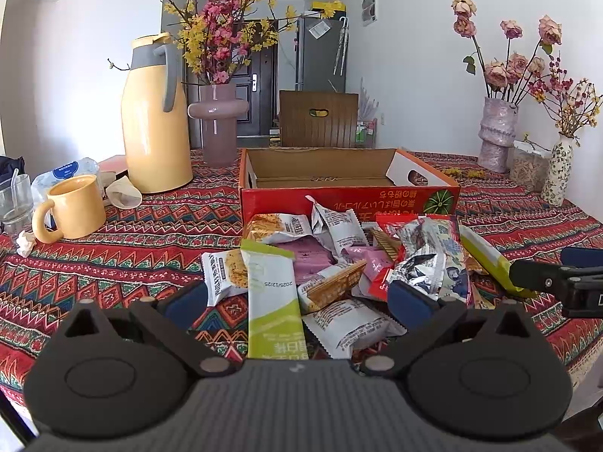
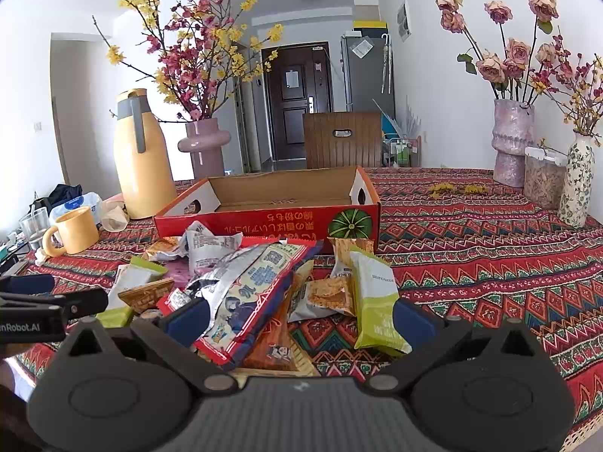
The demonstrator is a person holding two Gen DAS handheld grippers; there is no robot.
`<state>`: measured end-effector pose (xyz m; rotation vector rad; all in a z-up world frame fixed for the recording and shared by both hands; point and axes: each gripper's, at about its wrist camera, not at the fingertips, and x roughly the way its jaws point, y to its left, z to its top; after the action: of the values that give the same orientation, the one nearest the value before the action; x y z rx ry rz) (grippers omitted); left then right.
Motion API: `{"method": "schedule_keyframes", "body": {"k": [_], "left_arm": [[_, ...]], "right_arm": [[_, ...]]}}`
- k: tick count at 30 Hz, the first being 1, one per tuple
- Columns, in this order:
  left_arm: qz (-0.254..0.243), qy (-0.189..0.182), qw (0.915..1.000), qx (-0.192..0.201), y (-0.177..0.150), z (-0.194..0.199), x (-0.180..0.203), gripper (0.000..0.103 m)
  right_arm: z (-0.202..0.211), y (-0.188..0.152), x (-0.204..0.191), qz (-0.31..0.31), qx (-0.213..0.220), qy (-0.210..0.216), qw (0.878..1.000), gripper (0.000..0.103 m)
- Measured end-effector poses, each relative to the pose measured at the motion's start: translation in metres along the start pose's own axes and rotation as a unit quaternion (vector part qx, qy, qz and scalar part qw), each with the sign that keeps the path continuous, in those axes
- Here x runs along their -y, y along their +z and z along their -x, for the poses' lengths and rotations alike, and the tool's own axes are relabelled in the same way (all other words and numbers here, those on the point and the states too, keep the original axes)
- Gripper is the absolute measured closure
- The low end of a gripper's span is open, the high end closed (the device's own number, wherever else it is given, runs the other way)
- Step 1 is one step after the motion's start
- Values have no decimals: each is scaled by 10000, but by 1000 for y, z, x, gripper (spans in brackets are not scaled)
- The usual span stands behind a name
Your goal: Organize snacks
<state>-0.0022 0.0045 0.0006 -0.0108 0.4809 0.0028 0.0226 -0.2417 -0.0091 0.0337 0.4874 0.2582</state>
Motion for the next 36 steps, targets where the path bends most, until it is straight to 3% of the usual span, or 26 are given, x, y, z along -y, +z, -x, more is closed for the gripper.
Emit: {"method": "schedule_keyframes", "body": {"k": [36], "left_arm": [[18,3,9999,103,0,5,0,0]], "right_arm": [[0,-1,0,-6,-3,-1,10000,0]]}}
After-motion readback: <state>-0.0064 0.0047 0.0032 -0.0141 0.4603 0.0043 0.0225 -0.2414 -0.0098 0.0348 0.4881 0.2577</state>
